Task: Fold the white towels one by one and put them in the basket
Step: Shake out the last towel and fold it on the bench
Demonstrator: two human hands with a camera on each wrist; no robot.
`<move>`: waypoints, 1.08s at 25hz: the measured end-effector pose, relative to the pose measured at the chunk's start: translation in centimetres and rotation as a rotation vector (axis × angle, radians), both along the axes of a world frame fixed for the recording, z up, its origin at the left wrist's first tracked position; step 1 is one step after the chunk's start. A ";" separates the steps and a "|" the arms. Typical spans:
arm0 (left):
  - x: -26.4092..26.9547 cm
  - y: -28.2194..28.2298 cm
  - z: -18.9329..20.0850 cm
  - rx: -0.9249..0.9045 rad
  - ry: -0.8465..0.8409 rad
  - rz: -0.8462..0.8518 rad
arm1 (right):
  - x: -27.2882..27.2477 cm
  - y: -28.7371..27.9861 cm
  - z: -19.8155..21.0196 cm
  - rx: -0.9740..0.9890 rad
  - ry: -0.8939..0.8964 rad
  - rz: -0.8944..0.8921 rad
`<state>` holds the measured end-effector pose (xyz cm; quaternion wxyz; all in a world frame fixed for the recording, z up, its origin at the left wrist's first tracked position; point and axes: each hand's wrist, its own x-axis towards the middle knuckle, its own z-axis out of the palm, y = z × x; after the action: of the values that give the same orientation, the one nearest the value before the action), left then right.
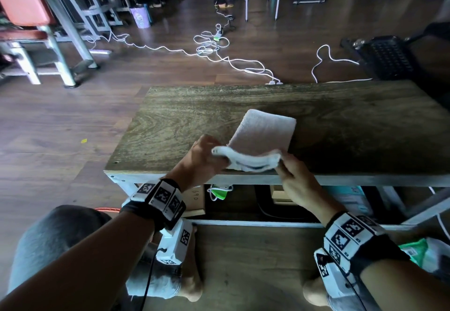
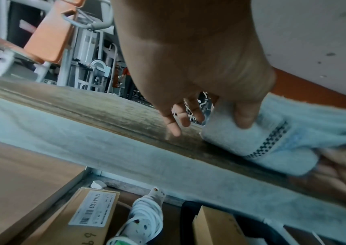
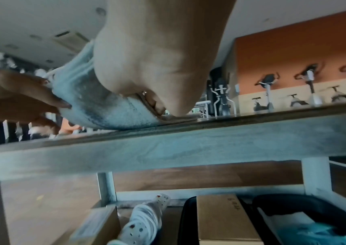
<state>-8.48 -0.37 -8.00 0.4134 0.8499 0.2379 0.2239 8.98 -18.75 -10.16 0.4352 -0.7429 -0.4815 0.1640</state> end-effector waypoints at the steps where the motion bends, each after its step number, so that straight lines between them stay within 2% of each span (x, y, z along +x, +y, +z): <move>1: 0.3 -0.3 0.9 -0.154 -0.020 0.001 | 0.1 0.1 0.6 -0.023 0.079 -0.040; 2: 0.8 -0.5 1.5 -0.256 -0.012 0.006 | 0.2 0.3 1.0 -0.037 0.130 -0.068; 4: 1.9 -1.2 2.4 -0.294 0.010 0.052 | 0.4 0.7 1.5 -0.035 0.159 -0.104; 7: 3.6 -1.3 1.5 -0.091 0.101 0.235 | 0.9 1.2 1.4 -0.083 0.253 -0.126; 9: 4.6 -1.1 0.8 -0.058 0.147 0.326 | 1.4 1.6 1.5 -0.101 0.338 -0.096; 12: 6.9 -0.5 1.2 -0.027 0.089 0.339 | 2.6 2.6 2.1 0.009 0.348 -0.087; 15: 9.7 0.5 1.9 -0.084 0.070 0.336 | 4.4 4.3 1.7 0.011 0.301 -0.227; 17: 10.9 0.8 1.6 -0.081 0.208 0.333 | 4.8 4.8 1.1 -0.104 0.303 -0.311; 19: 11.5 0.7 0.6 0.033 0.354 0.348 | 5.3 5.0 0.3 -0.147 0.333 -0.353; 24: 12.1 0.9 -0.9 0.137 0.415 0.362 | 5.6 5.0 0.1 -0.099 0.358 -0.424; 27: 12.2 1.2 -0.7 0.132 0.444 0.365 | 5.5 5.3 0.0 -0.083 0.309 -0.448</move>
<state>3.71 0.79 -8.74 0.2480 0.8462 0.4566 0.1180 14.44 -13.41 -10.14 0.4980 -0.8143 -0.2259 0.1944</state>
